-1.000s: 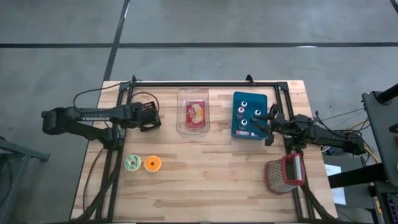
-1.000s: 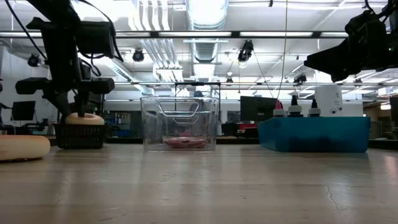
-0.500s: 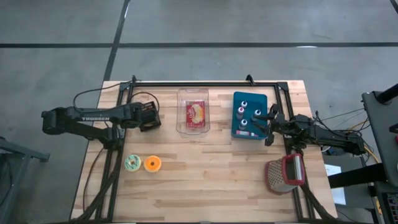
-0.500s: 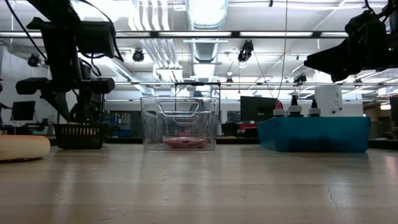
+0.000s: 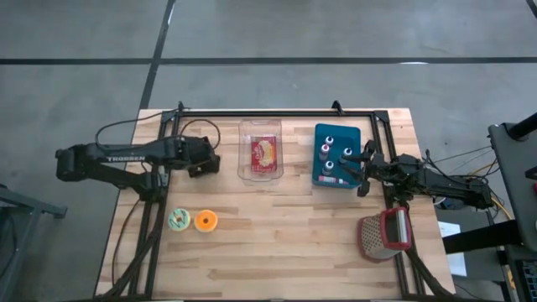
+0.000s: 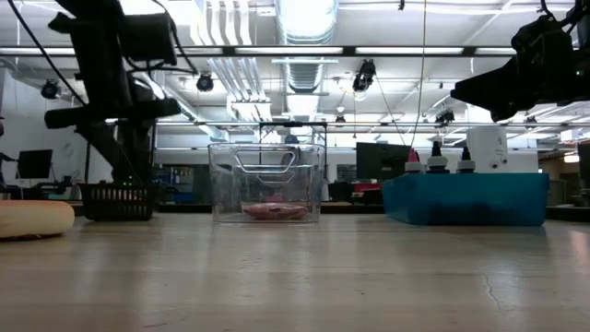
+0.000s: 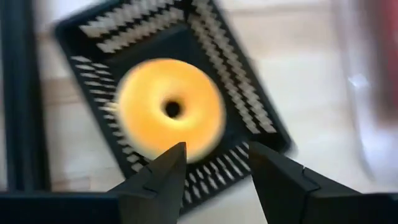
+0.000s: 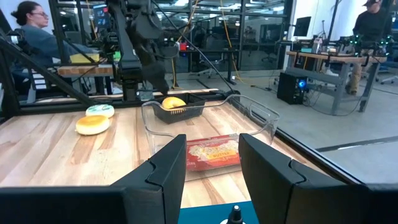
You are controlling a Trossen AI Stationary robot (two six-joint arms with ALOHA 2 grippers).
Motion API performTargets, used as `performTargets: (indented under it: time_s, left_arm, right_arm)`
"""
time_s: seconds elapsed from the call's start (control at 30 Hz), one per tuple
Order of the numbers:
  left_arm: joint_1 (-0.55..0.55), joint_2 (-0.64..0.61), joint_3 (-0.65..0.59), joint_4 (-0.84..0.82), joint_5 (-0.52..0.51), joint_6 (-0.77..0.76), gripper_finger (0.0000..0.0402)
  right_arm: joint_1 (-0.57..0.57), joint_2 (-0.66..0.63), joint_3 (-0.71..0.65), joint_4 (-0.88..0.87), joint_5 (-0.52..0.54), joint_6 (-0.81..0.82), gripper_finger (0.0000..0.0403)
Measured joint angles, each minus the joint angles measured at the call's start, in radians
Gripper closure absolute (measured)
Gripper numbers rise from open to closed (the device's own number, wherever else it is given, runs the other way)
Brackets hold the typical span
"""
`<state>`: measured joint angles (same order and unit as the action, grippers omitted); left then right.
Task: Pick & Place Food Item
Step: Put the orange donut into the black bin
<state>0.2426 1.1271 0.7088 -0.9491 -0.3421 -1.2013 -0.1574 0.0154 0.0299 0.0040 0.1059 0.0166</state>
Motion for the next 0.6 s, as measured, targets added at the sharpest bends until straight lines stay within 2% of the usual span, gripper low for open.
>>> performTargets:
  time_s: [0.13, 0.27, 0.47, 0.6]
  left_arm:
    - [-0.047, 0.000, 0.036, 0.000, 0.089, 0.098, 0.0220]
    - [-0.131, 0.000, 0.050, 0.005, 0.098, 0.110, 0.0221]
    - [-0.332, 0.000, 0.040, 0.032, 0.117, 0.087, 0.0221]
    - [-0.485, 0.001, 0.040, 0.056, 0.116, 0.012, 0.0221]
  right_arm:
    - [0.000, 0.000, 0.000, 0.000, 0.000, -0.001, 0.0262]
    - [0.000, 0.000, 0.000, 0.000, 0.000, -0.001, 0.0262]
    - [0.000, 0.000, 0.000, 0.000, 0.000, -0.001, 0.0262]
    - [0.000, 0.000, 0.000, 0.000, 0.000, -0.001, 0.0262]
